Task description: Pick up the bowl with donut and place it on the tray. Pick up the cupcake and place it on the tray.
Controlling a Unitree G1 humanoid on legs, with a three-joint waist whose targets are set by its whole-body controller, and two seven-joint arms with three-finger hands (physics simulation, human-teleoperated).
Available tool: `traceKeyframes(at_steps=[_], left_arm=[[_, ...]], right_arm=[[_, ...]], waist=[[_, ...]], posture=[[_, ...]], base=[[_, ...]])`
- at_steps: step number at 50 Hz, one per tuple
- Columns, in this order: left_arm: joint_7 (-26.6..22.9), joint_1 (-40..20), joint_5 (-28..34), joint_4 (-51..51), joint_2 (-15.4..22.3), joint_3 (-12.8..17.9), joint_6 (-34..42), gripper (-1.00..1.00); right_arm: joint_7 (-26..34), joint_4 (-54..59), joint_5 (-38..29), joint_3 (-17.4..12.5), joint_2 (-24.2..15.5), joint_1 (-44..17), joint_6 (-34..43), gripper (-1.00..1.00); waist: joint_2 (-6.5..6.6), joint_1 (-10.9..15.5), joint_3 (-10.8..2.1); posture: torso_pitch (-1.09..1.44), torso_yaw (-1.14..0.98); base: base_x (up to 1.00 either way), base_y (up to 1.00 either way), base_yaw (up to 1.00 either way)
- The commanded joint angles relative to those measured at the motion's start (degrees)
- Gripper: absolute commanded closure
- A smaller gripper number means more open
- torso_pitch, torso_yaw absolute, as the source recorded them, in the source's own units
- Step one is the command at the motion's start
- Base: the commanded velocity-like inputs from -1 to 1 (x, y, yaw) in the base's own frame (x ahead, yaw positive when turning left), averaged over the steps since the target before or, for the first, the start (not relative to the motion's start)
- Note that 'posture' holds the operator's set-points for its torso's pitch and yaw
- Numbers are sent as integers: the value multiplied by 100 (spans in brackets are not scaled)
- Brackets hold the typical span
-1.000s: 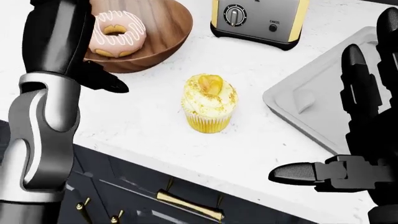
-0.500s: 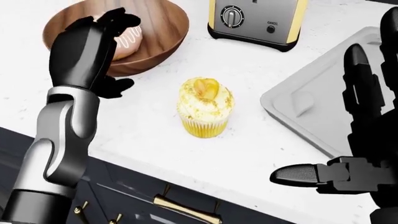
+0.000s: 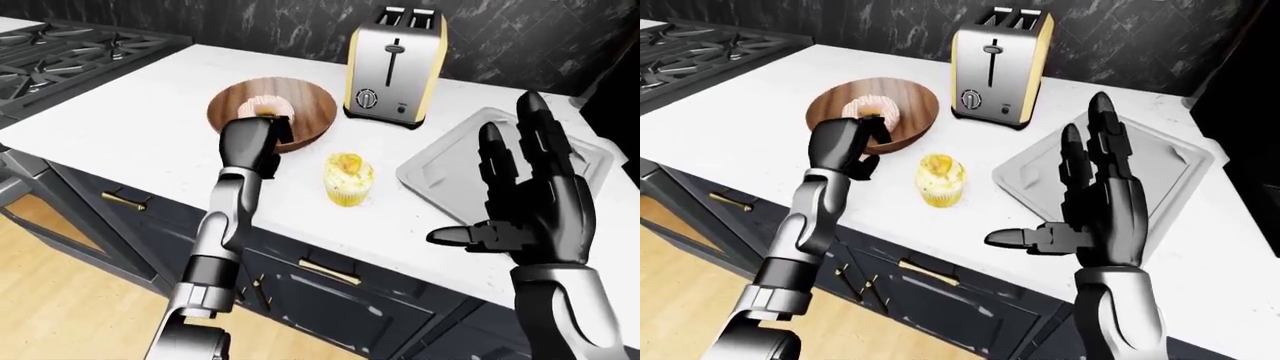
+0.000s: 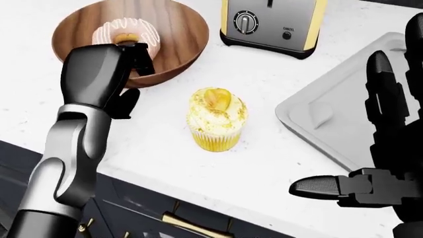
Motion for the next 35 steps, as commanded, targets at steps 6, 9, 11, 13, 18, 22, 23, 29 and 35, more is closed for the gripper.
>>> traceKeyframes(at_steps=[6,9,11,13,18,22,23,29,35], left_arm=[[-717,113,90,-1353,92,157,186,100],[-1048,277,104,-1939,118,244,330,100],[-1220,374,68,-2234,135,290,376,100],[-1458,452,31,-2657,150,353,487,100],[-1958,482,-71,-3545,167,414,677,100],[-2202,508,-64,-3888,125,408,786,100],[-2278,517,-58,-3985,114,409,826,100],[-2281,503,-107,-4016,128,438,852,100],[-2244,527,-101,-4014,136,434,853,100]], right_arm=[[-12,-230,83,-110,-62,-108,-106,-100],[-28,-266,133,-176,-93,-116,-70,-100],[-58,-326,193,-224,-116,-141,-5,-100],[-88,-395,265,-291,-147,-162,48,-100],[-107,-471,337,-369,-206,-177,88,-100],[-96,-507,374,-385,-212,-135,75,-100],[-80,-502,367,-384,-209,-115,54,-100],[-35,-461,305,-346,-172,-54,-25,-100],[-21,-380,242,-285,-131,-43,-92,-100]], waist=[[2,-9,-115],[5,-10,-108],[3,-12,-100],[-2,-7,-92],[-15,10,-74],[-34,23,-51],[-38,27,-45],[6,120,-89],[-94,100,-8]], posture=[[0,0],[0,0],[0,0],[0,0],[0,0],[0,0],[0,0],[0,0],[0,0]], base=[[0,0,0],[0,0,0],[0,0,0],[0,0,0],[0,0,0],[0,0,0],[-2,0,0],[-12,0,0],[-16,0,0]])
